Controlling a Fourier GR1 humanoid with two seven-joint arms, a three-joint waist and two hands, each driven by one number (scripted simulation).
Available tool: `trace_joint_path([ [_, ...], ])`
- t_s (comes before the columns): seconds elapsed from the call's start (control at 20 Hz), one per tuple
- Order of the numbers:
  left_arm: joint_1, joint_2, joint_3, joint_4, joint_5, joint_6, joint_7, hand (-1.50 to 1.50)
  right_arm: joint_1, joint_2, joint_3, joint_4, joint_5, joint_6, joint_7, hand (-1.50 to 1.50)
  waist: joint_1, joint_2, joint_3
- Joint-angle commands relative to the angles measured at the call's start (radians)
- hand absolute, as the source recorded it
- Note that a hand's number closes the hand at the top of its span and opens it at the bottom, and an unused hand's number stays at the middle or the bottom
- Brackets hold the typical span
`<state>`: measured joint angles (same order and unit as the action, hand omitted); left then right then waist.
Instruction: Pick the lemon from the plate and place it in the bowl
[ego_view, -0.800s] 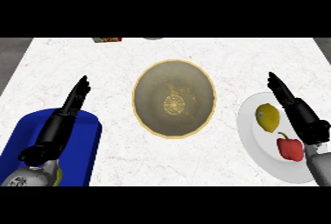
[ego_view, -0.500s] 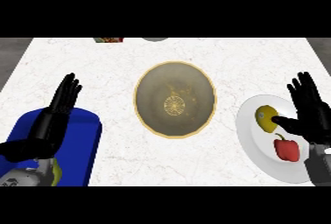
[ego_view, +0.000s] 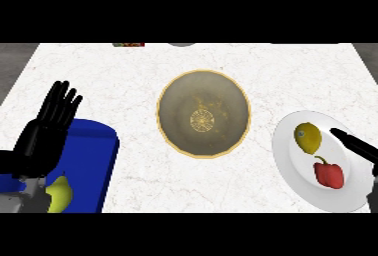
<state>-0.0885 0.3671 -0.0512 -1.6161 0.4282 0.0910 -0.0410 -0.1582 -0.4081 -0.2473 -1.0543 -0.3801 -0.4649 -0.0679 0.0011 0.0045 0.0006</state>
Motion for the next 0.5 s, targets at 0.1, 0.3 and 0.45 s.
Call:
trace_joint_path([
  [0.1, -0.015, -0.009, 0.030, 0.016, 0.036, -0.035, 0.020, 0.00, -0.015, -0.186, 0.063, 0.055, 0.094, 0.070, 0.167, -1.50, 0.002, -0.004, -0.001],
  [0.3, -0.037, 0.011, 0.032, 0.004, 0.034, -0.031, 0.045, 0.00, -0.049, -0.337, 0.170, 0.103, 0.087, 0.378, 0.367, -1.50, 0.016, 0.000, -0.002],
  [0.45, -0.036, -0.002, 0.021, 0.012, 0.029, -0.030, 0.037, 0.00, -0.034, -0.392, 0.275, 0.081, 0.080, 0.635, 0.443, -1.50, 0.021, 0.001, -0.003],
])
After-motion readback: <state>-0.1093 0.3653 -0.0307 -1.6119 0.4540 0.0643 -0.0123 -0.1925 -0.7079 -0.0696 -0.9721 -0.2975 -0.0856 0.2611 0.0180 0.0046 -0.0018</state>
